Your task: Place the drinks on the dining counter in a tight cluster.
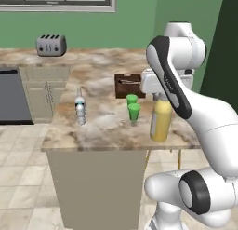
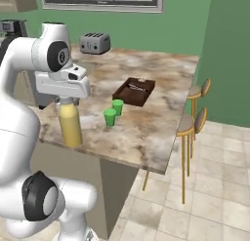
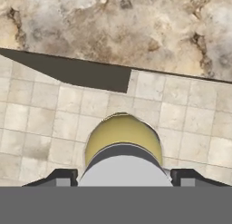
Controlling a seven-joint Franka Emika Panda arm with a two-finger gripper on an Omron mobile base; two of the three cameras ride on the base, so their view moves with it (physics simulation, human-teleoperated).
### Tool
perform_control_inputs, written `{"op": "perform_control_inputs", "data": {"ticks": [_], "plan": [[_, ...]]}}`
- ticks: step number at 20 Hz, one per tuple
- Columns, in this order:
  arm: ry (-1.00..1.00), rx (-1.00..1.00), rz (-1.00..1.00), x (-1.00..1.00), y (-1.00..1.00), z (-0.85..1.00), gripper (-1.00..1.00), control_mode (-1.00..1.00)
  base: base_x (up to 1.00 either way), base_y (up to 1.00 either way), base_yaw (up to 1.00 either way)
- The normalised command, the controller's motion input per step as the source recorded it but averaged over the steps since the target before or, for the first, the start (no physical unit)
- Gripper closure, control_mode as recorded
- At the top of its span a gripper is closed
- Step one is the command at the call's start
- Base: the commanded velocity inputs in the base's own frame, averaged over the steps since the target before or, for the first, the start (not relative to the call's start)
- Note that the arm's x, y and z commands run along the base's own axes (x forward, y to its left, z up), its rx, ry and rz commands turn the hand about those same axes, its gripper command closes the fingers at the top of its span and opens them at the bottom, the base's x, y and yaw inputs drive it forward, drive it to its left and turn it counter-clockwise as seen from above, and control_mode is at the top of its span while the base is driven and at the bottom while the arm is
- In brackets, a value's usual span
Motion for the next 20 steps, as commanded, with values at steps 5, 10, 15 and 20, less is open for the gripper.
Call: {"op": "perform_control_inputs", "data": {"ticks": [5, 10, 15, 20], "plan": [[0.0, 0.0, 0.0, 0.0, 0.0, 0.0, 1.0, 1.0, 0.27, 1.0, -0.41], [0.0, 0.0, 0.0, 0.0, 0.0, 0.0, 1.0, 1.0, 0.63, 0.42, -0.19], [0.0, 0.0, 0.0, 0.0, 0.0, 0.0, 1.0, 1.0, 0.63, -0.11, 0.0], [0.0, 0.0, 0.0, 0.0, 0.0, 0.0, 1.0, 1.0, 0.02, 0.02, 0.0]]}}
